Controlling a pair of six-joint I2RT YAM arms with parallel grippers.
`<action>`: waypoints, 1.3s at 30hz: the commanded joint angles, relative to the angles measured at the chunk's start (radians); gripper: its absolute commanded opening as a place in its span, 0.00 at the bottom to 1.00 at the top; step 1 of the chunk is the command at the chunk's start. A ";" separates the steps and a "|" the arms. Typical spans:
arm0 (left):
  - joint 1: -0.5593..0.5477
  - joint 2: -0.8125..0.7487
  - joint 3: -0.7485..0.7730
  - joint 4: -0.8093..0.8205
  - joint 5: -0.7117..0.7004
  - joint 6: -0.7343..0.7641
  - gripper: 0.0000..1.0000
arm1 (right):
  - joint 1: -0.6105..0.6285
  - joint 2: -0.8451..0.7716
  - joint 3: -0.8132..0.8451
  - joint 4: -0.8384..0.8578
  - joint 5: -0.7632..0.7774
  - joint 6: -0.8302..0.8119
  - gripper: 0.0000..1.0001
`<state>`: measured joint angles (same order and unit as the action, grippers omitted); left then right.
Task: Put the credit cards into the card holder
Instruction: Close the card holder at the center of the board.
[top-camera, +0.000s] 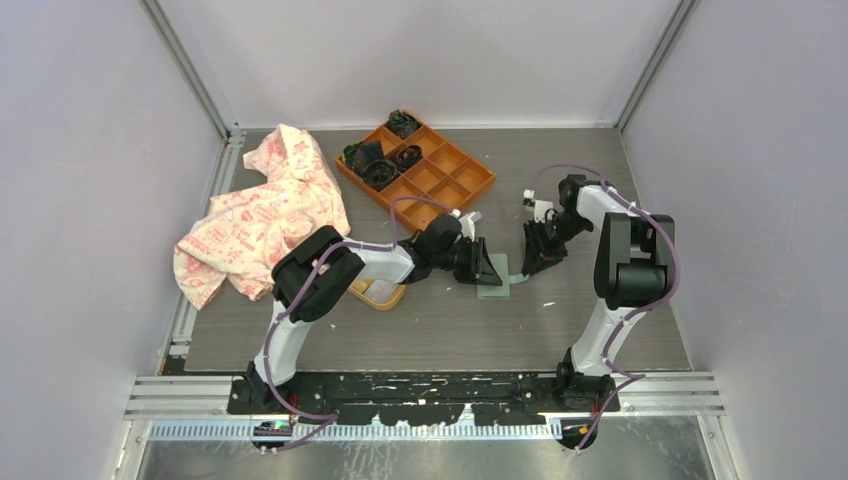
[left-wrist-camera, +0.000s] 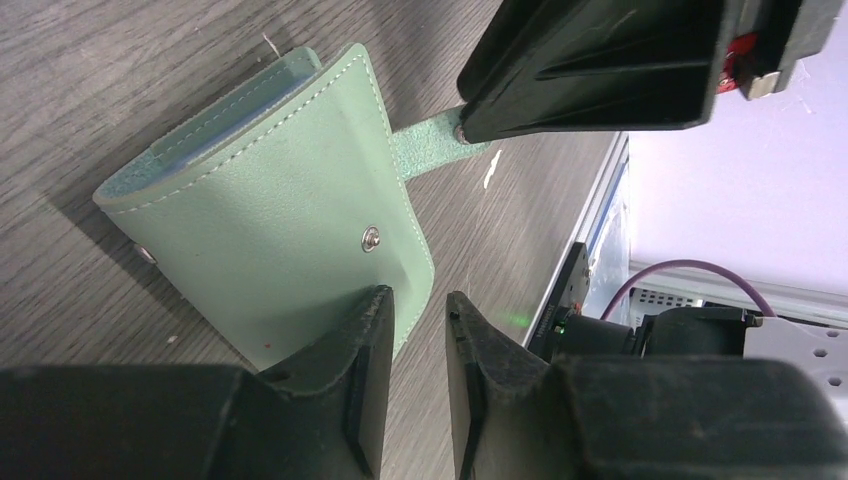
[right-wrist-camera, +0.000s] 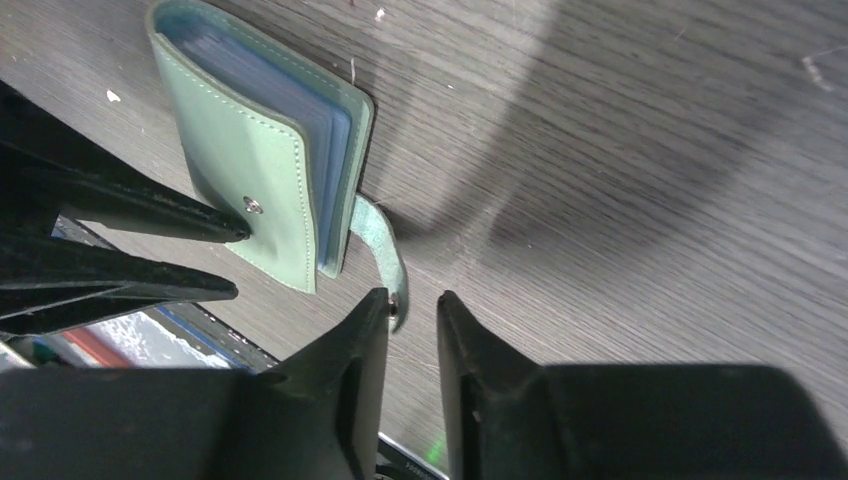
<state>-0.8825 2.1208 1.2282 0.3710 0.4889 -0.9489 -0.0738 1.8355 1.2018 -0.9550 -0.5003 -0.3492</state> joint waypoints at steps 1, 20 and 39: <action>-0.001 0.009 0.024 0.002 -0.019 0.029 0.27 | 0.006 0.023 0.032 -0.038 -0.030 -0.011 0.25; 0.030 0.073 0.132 -0.046 0.000 0.067 0.28 | 0.245 0.058 0.282 0.012 0.185 0.005 0.01; 0.072 -0.183 -0.065 -0.010 -0.074 0.217 0.31 | 0.263 0.091 0.282 0.062 0.065 -0.034 0.02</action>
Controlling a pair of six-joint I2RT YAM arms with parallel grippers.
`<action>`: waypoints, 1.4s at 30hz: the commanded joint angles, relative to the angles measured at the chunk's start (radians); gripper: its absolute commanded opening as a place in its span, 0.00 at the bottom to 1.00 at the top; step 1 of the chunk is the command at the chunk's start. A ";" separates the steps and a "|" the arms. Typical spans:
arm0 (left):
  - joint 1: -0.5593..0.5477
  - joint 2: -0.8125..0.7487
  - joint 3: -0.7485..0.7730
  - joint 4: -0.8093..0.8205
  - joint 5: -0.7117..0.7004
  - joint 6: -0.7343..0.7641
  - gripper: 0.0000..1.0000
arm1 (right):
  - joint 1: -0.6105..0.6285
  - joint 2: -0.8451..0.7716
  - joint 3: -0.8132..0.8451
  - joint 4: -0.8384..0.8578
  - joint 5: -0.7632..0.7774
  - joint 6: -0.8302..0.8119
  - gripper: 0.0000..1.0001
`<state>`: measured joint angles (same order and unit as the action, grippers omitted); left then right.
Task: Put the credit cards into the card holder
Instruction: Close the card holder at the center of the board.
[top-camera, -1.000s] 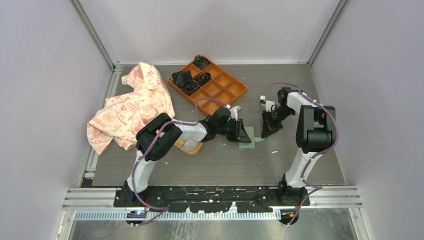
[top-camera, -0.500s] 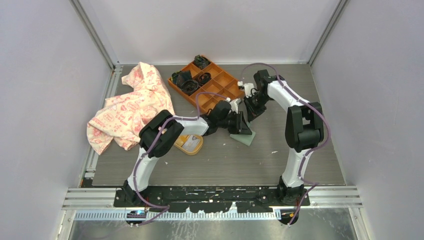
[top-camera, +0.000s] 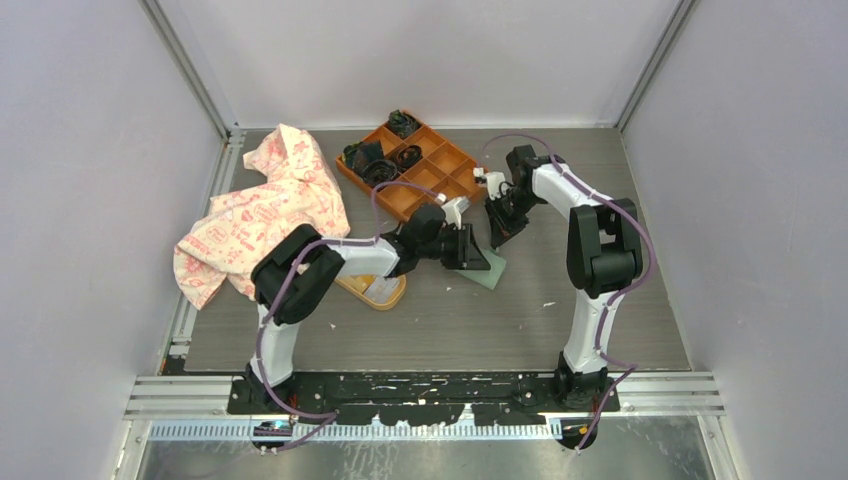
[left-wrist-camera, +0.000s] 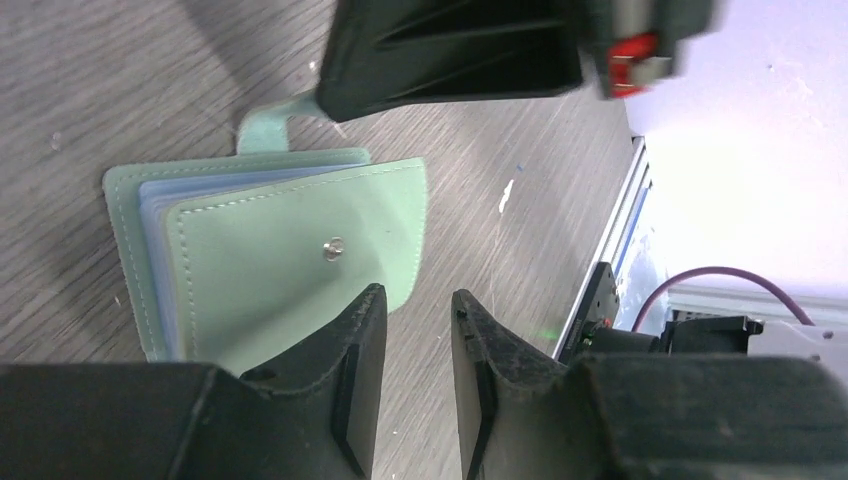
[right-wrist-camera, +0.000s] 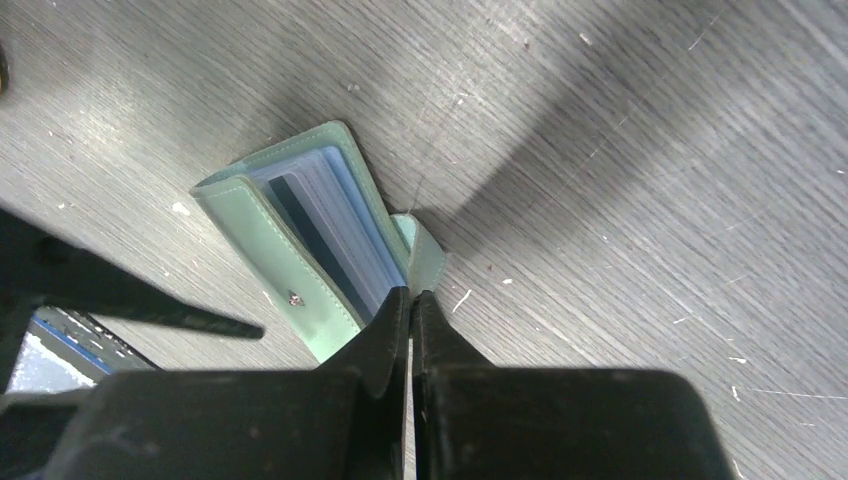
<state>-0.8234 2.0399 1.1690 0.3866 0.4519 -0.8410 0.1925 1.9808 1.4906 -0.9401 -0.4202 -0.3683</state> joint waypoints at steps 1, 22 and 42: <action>0.021 -0.107 -0.016 -0.024 -0.034 0.112 0.31 | -0.003 -0.058 -0.011 0.052 -0.015 -0.017 0.02; 0.075 -0.006 0.054 -0.221 -0.072 0.166 0.20 | 0.040 -0.158 -0.079 0.126 -0.076 -0.025 0.05; 0.066 -0.046 -0.024 -0.172 -0.068 0.105 0.16 | 0.154 -0.266 -0.206 0.168 0.025 -0.058 0.41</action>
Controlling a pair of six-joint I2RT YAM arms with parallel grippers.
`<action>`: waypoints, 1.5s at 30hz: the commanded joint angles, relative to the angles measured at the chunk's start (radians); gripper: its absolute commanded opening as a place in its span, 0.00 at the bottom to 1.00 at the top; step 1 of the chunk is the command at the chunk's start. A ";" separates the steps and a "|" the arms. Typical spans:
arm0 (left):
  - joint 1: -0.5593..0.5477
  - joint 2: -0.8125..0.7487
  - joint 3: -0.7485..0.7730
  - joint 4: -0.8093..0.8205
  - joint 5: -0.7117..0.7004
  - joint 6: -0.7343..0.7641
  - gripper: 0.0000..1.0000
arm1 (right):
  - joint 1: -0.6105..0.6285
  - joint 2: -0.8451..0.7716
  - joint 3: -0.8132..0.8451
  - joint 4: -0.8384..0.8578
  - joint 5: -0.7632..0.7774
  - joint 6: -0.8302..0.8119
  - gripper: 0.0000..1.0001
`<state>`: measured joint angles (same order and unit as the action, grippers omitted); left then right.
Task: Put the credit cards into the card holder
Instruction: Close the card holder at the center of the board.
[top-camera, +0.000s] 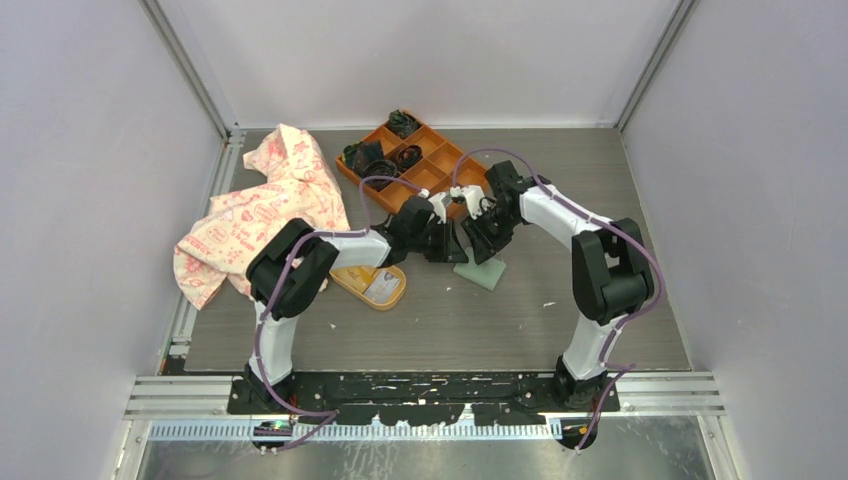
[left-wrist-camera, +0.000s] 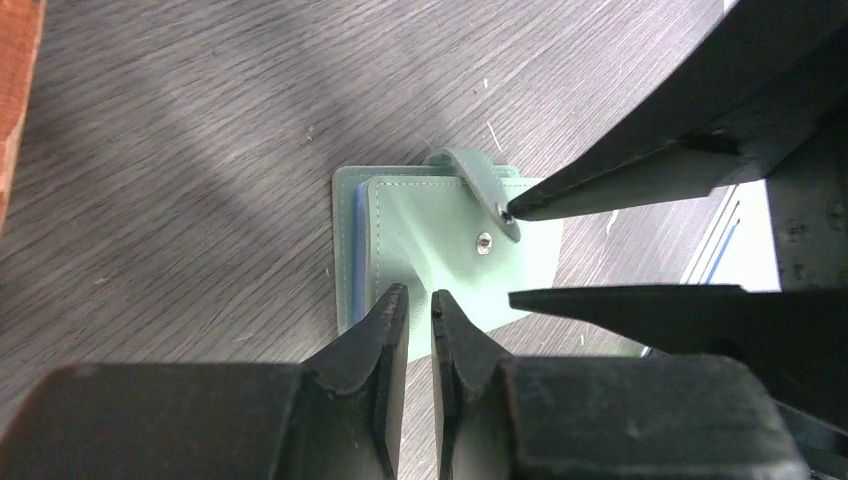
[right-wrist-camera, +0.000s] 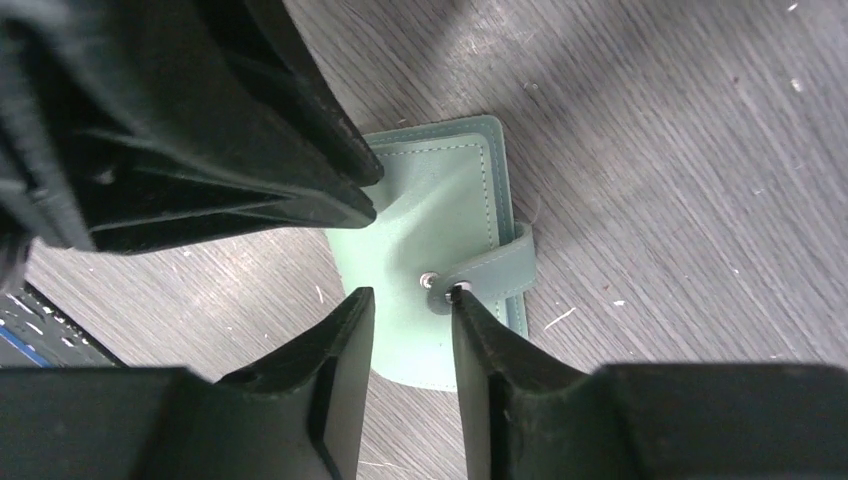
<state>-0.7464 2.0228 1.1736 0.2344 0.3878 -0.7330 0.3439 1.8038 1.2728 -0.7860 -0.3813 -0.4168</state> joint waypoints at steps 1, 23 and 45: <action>-0.011 -0.031 -0.031 -0.020 -0.003 -0.005 0.16 | -0.005 -0.097 0.015 0.013 -0.024 -0.010 0.42; -0.020 -0.027 -0.020 -0.018 0.014 -0.030 0.16 | -0.203 -0.152 -0.023 -0.004 -0.409 -0.522 0.78; -0.019 -0.016 -0.015 -0.007 0.028 -0.025 0.15 | -0.223 0.186 0.277 -0.278 -0.298 -0.538 0.53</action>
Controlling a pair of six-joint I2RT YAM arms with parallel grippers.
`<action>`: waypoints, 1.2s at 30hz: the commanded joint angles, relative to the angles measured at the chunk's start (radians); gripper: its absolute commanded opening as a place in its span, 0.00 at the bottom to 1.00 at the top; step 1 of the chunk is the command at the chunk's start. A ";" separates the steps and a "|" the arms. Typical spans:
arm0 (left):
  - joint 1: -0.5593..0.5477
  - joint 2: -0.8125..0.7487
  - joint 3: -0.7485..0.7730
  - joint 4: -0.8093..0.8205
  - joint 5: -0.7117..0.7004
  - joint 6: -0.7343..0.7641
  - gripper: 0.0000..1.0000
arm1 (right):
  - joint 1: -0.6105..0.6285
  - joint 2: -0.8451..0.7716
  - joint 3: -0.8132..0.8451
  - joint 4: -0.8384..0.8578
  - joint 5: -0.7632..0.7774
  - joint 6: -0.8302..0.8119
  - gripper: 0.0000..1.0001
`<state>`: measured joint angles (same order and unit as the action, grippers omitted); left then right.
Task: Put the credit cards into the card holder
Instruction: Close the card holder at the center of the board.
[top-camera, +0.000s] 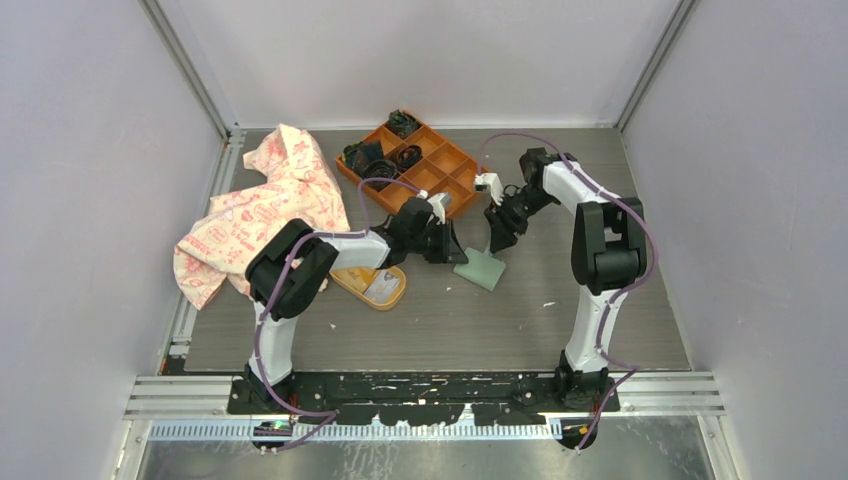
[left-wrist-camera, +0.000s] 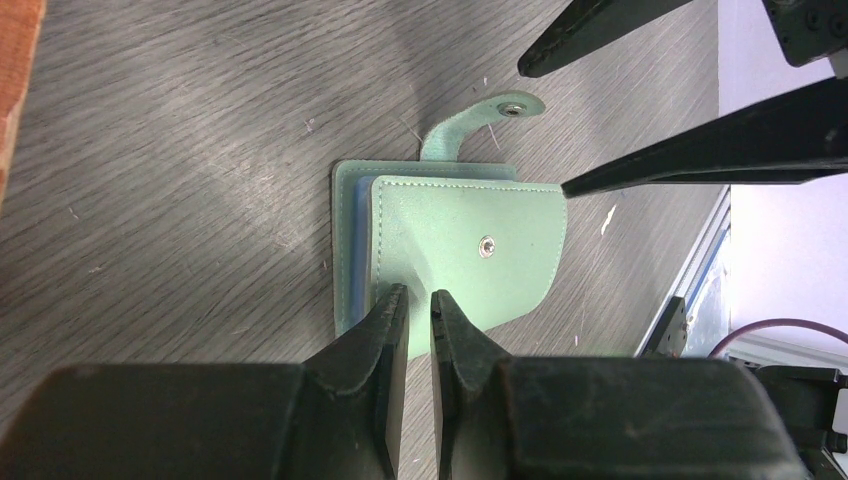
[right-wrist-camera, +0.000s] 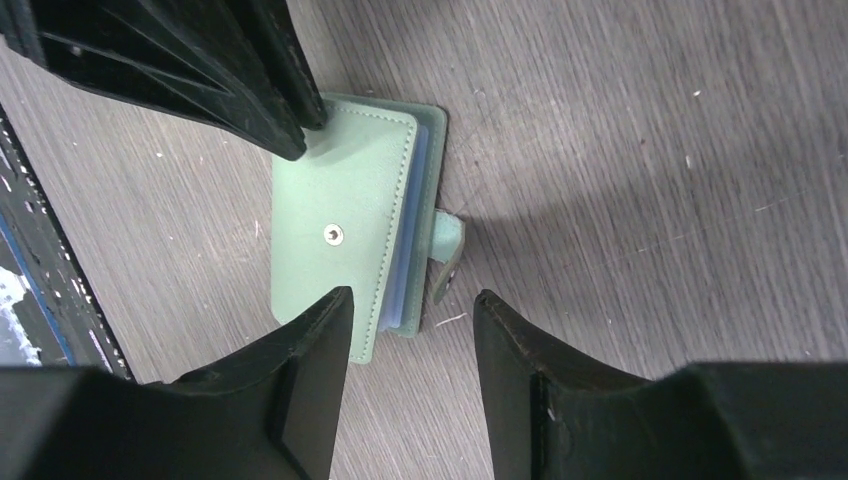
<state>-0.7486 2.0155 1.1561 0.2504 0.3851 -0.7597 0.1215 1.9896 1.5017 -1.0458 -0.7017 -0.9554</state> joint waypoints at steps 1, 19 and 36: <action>-0.017 -0.010 0.003 -0.023 0.031 0.002 0.15 | 0.000 0.003 0.050 -0.017 0.023 0.002 0.52; -0.017 -0.009 0.005 -0.026 0.028 0.002 0.15 | 0.017 0.049 0.090 -0.019 0.022 0.030 0.33; -0.017 -0.014 0.004 -0.028 0.029 0.003 0.15 | 0.023 0.042 0.101 -0.023 0.019 0.047 0.23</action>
<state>-0.7486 2.0155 1.1561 0.2504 0.3851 -0.7597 0.1383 2.0537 1.5673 -1.0538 -0.6701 -0.9123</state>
